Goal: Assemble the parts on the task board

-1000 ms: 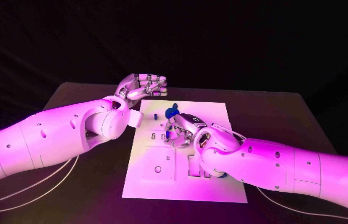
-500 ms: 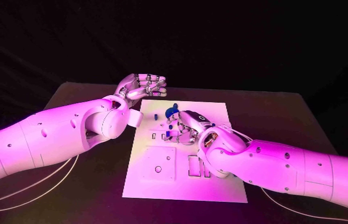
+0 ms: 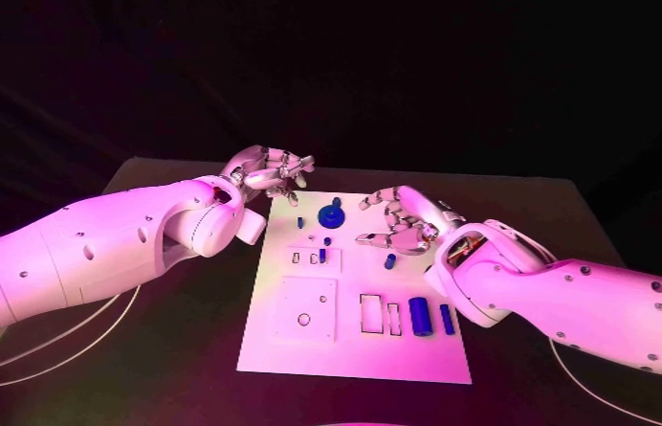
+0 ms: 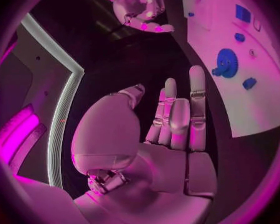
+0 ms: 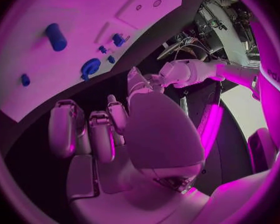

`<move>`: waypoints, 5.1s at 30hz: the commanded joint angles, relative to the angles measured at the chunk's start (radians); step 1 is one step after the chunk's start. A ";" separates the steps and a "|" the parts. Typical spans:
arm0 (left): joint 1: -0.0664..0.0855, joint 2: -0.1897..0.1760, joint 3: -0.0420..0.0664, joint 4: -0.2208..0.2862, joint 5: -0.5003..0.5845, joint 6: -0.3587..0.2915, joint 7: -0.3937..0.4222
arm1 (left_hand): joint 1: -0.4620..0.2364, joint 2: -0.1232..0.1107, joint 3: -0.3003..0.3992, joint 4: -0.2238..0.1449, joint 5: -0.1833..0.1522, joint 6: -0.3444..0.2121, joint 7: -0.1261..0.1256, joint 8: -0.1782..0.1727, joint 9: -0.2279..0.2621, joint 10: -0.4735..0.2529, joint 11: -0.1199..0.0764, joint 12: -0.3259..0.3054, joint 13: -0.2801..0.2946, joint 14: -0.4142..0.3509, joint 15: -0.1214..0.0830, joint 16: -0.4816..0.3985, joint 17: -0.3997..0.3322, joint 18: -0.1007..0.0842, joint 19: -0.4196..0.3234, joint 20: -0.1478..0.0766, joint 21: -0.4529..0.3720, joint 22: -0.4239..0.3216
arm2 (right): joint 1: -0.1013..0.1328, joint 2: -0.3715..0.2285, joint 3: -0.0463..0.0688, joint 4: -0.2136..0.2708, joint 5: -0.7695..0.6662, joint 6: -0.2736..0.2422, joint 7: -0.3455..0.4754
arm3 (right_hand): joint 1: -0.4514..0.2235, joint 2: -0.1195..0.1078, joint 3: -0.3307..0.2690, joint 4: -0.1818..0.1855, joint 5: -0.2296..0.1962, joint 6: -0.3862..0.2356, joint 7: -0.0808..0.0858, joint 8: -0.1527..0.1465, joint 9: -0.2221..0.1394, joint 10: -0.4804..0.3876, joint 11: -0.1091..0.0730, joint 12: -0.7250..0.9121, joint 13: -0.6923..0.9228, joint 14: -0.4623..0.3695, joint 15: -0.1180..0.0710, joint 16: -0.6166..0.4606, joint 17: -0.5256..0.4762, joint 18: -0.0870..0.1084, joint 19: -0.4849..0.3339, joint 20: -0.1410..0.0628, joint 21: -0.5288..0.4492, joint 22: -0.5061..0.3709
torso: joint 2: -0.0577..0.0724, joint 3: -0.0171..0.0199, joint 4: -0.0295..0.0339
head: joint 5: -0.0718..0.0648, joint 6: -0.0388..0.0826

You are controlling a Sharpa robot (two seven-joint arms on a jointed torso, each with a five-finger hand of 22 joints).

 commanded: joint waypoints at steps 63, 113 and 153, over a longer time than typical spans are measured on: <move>0.072 0.260 -0.060 -0.185 -0.592 0.622 -0.656 | -0.136 0.048 -0.136 0.010 -0.004 -0.034 -0.060 0.291 0.229 0.041 -0.055 0.332 0.272 0.096 -0.050 0.109 0.184 -0.029 0.038 -0.037 0.332 0.374 | 0.076 -0.102 0.001 -0.101 0.540 -0.135 0.250 | -0.081 -0.084 0.420 -0.076 0.164 0.062 0.037 0.025 -0.053 -0.268 0.052 -1.088 -1.209 -0.350 0.081 -1.346 -0.864 0.127 -0.469 0.080 -1.186 -0.794 | -0.020 0.0137 0.0074 | 0.020 -0.027; 0.071 0.265 -0.067 -0.191 -0.477 0.630 -0.653 | 0.024 0.047 0.402 -0.161 -0.005 -0.035 -0.071 0.302 0.332 0.070 -0.068 0.312 0.249 0.112 -0.061 0.126 0.220 -0.034 0.038 -0.041 0.383 0.427 | 0.075 -0.085 0.000 -0.125 0.515 -0.110 0.234 | -0.108 -0.076 0.424 -0.082 0.198 0.050 0.043 0.015 -0.059 -0.271 0.059 -1.099 -1.211 -0.356 0.089 -1.377 -0.884 0.127 -0.472 0.088 -1.207 -0.829 | -0.020 0.0152 0.0085 | 0.017 -0.027; 0.016 0.128 -0.065 0.003 -0.696 0.371 -0.627 | -0.060 -0.036 0.566 -0.273 0.049 0.038 -0.095 0.304 0.353 0.157 -0.094 0.296 0.224 0.140 -0.085 0.150 0.270 -0.057 0.127 -0.062 0.461 0.555 | 0.071 -0.098 -0.002 -0.128 0.517 -0.100 0.233 | -0.121 -0.075 0.423 -0.080 0.216 0.049 0.045 0.013 -0.061 -0.273 0.061 -1.100 -1.211 -0.360 0.092 -1.387 -0.891 0.127 -0.475 0.092 -1.215 -0.843 | -0.019 0.0145 0.0079 | 0.023 -0.050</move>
